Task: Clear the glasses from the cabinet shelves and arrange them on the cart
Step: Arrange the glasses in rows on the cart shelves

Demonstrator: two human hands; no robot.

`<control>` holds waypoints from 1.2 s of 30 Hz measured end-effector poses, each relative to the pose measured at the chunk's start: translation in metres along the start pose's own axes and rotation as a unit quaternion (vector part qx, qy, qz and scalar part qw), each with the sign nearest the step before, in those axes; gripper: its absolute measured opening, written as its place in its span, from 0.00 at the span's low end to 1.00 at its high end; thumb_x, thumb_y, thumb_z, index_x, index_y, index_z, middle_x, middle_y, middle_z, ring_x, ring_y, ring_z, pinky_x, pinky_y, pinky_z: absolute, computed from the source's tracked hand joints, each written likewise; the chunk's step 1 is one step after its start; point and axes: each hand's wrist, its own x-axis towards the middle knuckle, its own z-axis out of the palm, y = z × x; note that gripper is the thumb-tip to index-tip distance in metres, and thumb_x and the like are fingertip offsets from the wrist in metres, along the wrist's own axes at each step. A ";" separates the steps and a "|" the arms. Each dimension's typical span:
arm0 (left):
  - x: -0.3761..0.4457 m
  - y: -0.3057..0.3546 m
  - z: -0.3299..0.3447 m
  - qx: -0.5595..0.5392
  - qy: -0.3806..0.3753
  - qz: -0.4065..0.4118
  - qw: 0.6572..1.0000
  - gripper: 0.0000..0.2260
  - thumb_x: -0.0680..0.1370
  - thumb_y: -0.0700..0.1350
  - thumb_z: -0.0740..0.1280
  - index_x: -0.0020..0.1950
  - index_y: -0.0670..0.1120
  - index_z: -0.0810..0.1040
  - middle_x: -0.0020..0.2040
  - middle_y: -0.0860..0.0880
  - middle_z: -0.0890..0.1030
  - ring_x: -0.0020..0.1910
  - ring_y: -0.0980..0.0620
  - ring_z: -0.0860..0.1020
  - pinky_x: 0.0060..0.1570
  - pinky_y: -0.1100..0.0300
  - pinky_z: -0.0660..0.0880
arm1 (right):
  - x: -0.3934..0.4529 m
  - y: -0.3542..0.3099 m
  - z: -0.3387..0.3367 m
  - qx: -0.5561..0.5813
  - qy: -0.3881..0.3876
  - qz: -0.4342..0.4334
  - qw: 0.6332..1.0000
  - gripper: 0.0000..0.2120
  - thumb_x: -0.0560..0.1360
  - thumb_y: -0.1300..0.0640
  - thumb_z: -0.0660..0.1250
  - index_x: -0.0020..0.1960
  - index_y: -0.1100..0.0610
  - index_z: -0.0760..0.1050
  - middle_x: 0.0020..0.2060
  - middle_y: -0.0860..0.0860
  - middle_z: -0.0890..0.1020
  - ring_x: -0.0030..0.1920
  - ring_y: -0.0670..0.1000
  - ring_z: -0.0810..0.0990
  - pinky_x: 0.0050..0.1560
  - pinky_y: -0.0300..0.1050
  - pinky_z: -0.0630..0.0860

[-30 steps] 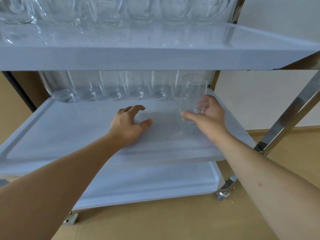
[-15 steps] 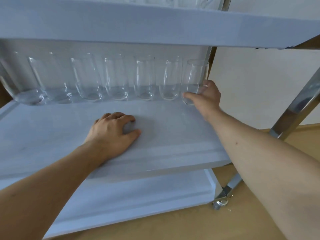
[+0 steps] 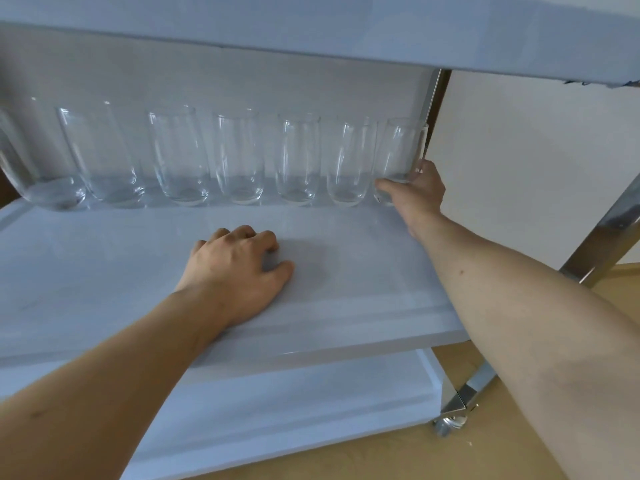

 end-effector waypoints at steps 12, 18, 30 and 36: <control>0.000 0.000 0.001 0.007 0.006 0.008 1.000 0.18 0.77 0.65 0.59 0.61 0.58 0.75 0.60 0.54 0.77 0.61 0.46 0.72 0.60 0.50 0.67 | -0.007 -0.001 -0.004 -0.122 -0.027 0.039 0.991 0.33 0.64 0.51 0.82 0.63 0.57 0.71 0.56 0.51 0.78 0.54 0.54 0.79 0.53 0.46 0.78; -0.004 0.003 -0.003 0.001 0.001 0.013 1.000 0.20 0.78 0.65 0.59 0.64 0.57 0.76 0.64 0.53 0.77 0.64 0.46 0.71 0.63 0.50 0.66 | -0.046 -0.007 -0.018 -0.271 -0.037 0.014 0.962 0.28 0.70 0.54 0.75 0.66 0.60 0.70 0.61 0.60 0.76 0.61 0.62 0.77 0.53 0.47 0.73; -0.015 0.014 -0.029 0.004 -0.046 0.001 0.999 0.25 0.80 0.63 0.60 0.72 0.50 0.72 0.70 0.48 0.74 0.71 0.44 0.68 0.68 0.49 0.65 | -0.149 -0.041 -0.071 -0.474 -0.204 -0.110 0.850 0.26 0.81 0.44 0.62 0.74 0.57 0.67 0.67 0.60 0.73 0.67 0.63 0.70 0.64 0.57 0.71; -0.069 0.065 -0.094 -0.018 -0.171 -0.003 0.985 0.27 0.80 0.63 0.60 0.75 0.51 0.68 0.74 0.47 0.70 0.73 0.42 0.66 0.69 0.47 0.65 | -0.199 -0.114 -0.120 -0.503 -0.305 -0.044 0.808 0.28 0.81 0.41 0.61 0.76 0.55 0.65 0.71 0.57 0.71 0.70 0.61 0.68 0.64 0.57 0.71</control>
